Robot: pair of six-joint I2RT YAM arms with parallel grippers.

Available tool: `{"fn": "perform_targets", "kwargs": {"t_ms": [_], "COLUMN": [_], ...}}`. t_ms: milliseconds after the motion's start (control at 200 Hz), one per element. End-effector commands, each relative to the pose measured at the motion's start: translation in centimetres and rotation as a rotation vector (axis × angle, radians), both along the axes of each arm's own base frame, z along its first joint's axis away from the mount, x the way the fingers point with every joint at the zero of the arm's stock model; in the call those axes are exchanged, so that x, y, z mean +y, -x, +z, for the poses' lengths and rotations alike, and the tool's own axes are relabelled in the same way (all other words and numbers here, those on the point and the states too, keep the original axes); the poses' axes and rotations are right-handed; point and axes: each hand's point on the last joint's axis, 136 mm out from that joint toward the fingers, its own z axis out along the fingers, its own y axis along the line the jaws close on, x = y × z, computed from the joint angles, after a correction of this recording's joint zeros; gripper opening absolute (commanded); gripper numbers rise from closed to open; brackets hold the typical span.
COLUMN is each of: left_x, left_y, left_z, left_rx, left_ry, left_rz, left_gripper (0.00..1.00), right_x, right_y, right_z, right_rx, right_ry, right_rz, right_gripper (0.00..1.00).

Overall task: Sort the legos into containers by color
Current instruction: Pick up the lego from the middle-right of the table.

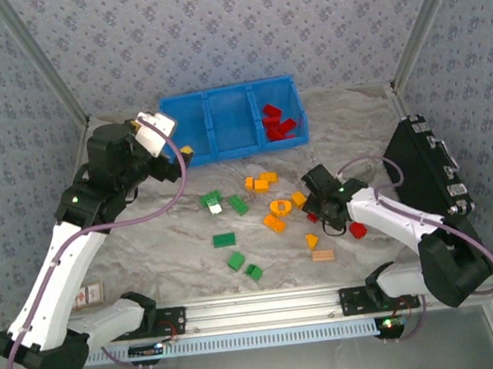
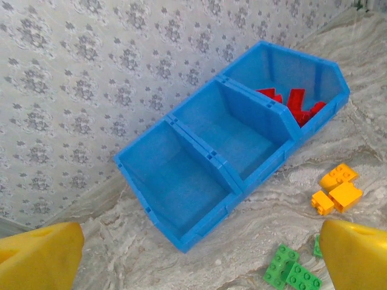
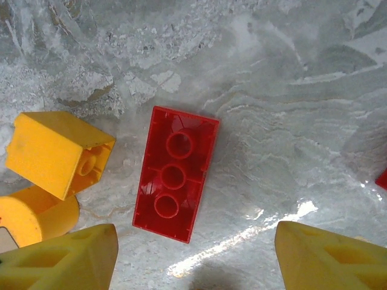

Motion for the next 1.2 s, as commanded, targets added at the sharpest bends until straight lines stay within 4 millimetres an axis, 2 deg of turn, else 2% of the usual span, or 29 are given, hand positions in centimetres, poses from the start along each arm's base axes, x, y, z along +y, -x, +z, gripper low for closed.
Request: {"fn": "perform_targets", "kwargs": {"t_ms": [0,185,420,685,875,1020,1195], "left_x": [0.2,0.1,0.2,0.3,0.3,0.3,0.2], "left_y": [0.9,1.2,1.2,1.1,0.9,0.7,0.4], "left_z": [1.3,1.4,1.3,1.3,1.0,0.8,0.3], "left_rx": [-0.033,-0.027,-0.03,-0.029,-0.025,-0.02,-0.02], "left_ry": [0.042,0.047,0.04,0.033,0.025,0.017,0.0], "left_rz": [-0.008,-0.019,-0.016,-0.013,-0.008,-0.006,-0.004], "left_gripper": [1.0,1.0,1.0,1.0,1.0,1.0,1.0], "right_x": [0.0,0.3,-0.6,-0.4,-0.4,-0.4,-0.6], "right_y": [-0.2,-0.3,-0.5,-1.9,-2.6,-2.7,-3.3], "right_z": [-0.3,-1.7,-2.5,-3.4,-4.2,-4.8,-5.2], "right_rx": [-0.03,-0.029,-0.019,-0.02,0.005,0.025,0.03], "right_ry": [-0.035,-0.033,-0.004,-0.014,-0.011,-0.004,0.047], "right_rz": [-0.064,-0.077,-0.099,-0.099,-0.09,-0.08,-0.03], "right_gripper": [0.73,0.74,0.74,0.7,0.59,0.43,0.35]}}
